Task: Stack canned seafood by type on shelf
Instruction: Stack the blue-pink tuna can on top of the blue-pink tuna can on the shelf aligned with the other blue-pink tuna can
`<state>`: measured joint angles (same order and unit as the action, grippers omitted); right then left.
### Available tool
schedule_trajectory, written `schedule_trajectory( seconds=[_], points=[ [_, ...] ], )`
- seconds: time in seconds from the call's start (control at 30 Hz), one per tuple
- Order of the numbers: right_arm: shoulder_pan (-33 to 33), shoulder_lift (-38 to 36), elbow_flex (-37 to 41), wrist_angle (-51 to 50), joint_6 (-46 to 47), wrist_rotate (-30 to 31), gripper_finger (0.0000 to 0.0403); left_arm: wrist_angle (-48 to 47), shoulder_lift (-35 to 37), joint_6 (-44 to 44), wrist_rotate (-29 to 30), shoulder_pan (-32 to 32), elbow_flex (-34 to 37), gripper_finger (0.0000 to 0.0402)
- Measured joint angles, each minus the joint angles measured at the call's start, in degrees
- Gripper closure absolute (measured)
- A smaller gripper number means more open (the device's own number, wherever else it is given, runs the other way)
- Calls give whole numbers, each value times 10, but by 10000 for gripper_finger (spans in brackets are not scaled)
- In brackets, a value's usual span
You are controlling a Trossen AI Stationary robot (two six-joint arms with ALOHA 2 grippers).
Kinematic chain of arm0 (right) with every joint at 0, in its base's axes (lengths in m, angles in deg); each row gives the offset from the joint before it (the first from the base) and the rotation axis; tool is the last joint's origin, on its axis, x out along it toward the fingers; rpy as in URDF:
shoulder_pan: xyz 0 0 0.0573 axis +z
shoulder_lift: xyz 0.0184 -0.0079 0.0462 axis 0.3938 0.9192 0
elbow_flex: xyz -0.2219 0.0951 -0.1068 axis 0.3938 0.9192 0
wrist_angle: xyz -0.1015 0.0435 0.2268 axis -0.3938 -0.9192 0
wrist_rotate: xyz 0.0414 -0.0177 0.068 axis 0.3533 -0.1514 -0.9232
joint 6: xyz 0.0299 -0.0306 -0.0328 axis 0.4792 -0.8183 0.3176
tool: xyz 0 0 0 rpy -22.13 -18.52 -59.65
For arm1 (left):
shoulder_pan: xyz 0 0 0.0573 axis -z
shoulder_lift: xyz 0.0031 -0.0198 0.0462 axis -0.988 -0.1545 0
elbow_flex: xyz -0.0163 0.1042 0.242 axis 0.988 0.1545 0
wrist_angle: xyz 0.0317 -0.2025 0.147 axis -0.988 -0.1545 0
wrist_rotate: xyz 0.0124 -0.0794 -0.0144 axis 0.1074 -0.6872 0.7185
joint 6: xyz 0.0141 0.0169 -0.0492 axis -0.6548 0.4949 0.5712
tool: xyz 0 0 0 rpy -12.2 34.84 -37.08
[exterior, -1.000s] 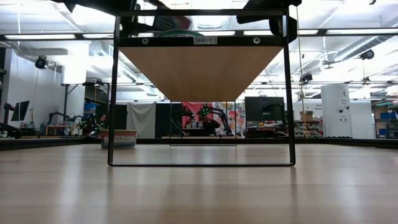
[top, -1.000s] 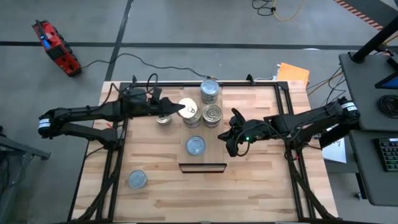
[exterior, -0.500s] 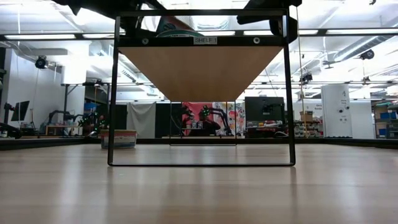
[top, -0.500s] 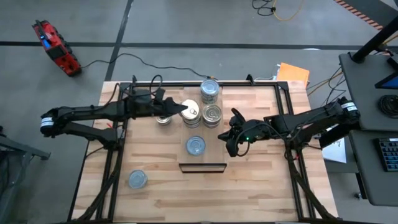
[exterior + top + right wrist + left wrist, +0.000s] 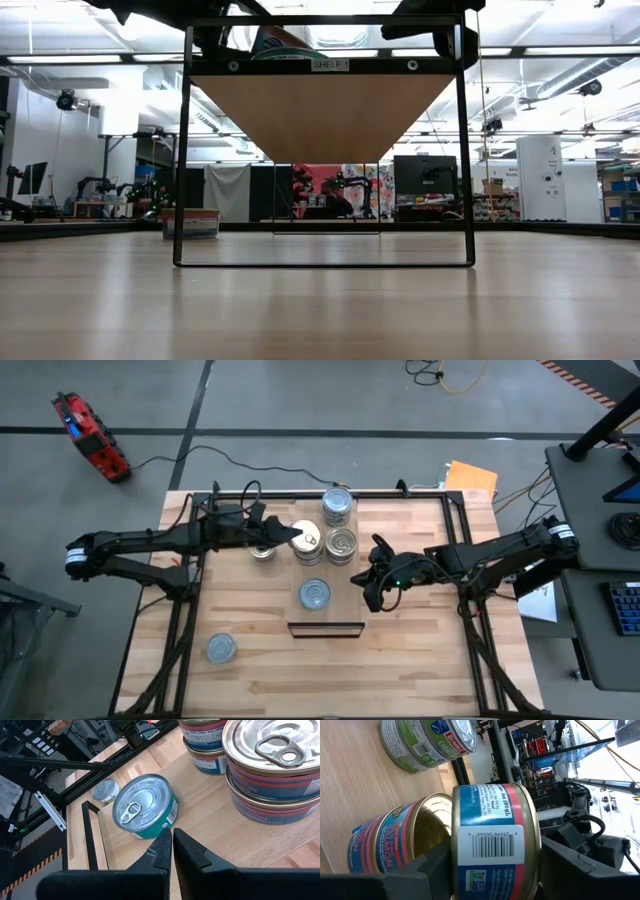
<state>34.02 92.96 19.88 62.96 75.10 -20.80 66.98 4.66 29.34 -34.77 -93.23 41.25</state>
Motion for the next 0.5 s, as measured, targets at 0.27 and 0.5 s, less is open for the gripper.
schedule_trajectory(
  seconds=[0.27,0.5],
  points=[
    [0,0,0,0,0,0,394,0,0,2,0,0,0,140],
    [0,0,0,0,0,0,394,4,0,7,0,0,0,113]
  ],
)
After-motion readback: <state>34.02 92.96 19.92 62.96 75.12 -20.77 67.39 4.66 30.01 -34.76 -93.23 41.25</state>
